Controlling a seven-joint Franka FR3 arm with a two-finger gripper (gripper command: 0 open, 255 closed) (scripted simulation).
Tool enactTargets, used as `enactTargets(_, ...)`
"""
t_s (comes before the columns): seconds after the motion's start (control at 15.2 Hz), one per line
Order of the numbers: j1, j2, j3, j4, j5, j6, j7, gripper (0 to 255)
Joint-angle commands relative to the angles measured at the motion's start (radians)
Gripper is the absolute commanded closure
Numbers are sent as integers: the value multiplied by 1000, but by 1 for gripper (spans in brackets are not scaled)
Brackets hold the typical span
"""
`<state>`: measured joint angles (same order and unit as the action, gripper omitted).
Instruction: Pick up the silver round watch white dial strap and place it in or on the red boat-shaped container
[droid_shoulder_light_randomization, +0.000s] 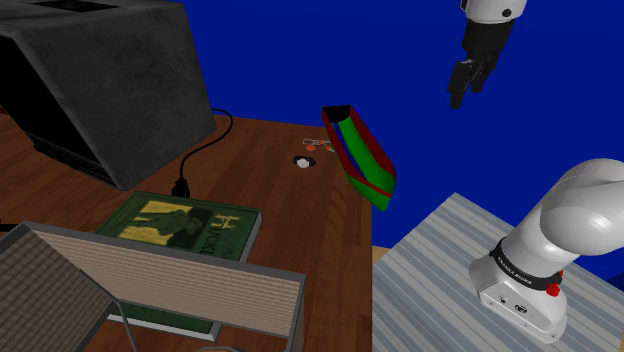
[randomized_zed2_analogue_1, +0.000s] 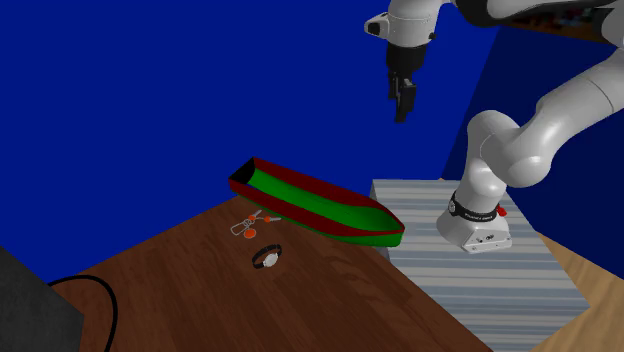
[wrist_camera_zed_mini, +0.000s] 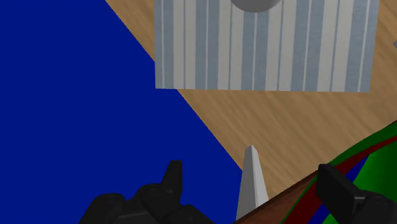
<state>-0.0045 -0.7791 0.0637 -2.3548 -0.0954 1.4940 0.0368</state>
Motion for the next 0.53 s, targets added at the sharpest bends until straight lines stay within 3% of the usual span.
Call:
enactTargets(0.0,0,0,0,0,0,0,0,0)
enactTargets(0.46,50,222,-27,30,43,198,-101,0)
